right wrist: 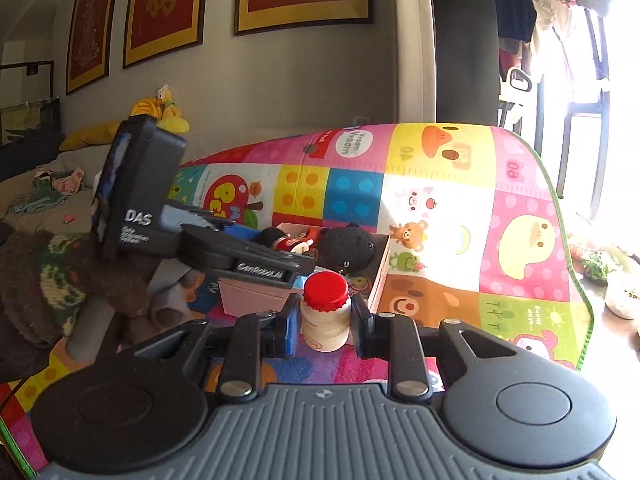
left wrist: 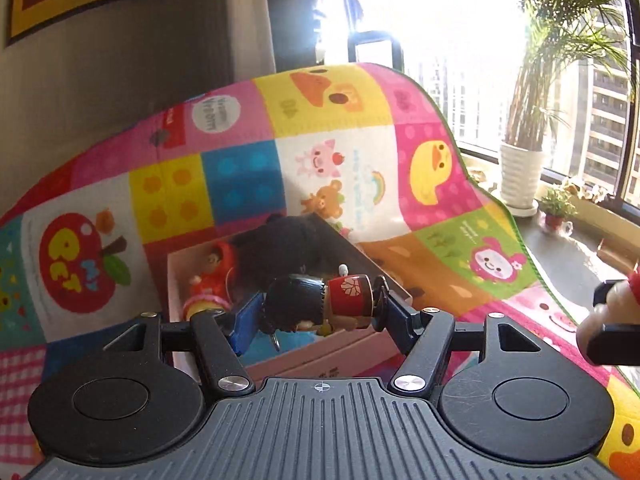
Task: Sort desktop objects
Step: 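Lower the doll keychain into the pink box and open the left gripper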
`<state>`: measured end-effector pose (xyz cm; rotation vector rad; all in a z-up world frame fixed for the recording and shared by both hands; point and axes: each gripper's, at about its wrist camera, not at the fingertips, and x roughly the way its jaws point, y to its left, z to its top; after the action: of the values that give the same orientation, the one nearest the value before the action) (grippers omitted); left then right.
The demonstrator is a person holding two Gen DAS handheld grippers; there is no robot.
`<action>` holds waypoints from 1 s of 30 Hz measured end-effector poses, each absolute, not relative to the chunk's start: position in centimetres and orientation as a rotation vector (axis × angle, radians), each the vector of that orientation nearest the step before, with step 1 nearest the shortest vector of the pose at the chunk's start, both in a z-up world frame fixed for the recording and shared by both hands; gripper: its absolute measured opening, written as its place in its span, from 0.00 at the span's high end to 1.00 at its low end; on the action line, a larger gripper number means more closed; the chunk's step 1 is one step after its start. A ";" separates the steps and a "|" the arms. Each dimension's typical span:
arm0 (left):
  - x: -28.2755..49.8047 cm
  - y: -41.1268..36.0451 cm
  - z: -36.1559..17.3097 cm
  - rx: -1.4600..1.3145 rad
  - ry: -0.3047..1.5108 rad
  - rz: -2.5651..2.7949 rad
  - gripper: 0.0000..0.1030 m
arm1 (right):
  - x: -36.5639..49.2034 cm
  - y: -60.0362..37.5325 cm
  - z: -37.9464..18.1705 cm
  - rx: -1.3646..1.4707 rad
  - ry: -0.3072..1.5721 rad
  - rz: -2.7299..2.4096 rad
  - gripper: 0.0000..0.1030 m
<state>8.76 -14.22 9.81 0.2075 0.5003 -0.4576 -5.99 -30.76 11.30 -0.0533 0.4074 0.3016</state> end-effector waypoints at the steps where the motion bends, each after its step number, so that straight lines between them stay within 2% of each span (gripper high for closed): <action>1: 9.7 -14.9 9.6 0.200 0.510 -0.462 0.32 | -5.8 -31.0 11.0 -0.049 0.414 0.295 0.76; 5: 13.0 -16.8 8.5 0.179 0.552 -0.466 0.31 | -4.7 -31.7 10.0 -0.018 0.446 0.275 0.76; 9: 14.4 -16.7 7.8 0.148 0.580 -0.466 0.19 | -3.8 -31.8 9.2 0.000 0.472 0.268 0.76; 15: 11.7 -13.6 7.6 0.132 0.559 -0.447 0.07 | -2.6 -31.3 8.9 0.005 0.492 0.275 0.76; 25: 5.0 -7.5 5.0 0.118 0.631 -0.355 0.05 | 4.6 -28.5 11.8 -0.028 0.487 0.286 0.76; 30: 3.9 -6.7 5.1 0.127 0.627 -0.359 0.03 | 10.7 -25.8 10.2 -0.053 0.574 0.224 0.76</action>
<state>3.88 -6.70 5.11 0.1270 0.6274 -0.3591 10.75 -25.78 10.24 -0.0534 0.5744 0.2240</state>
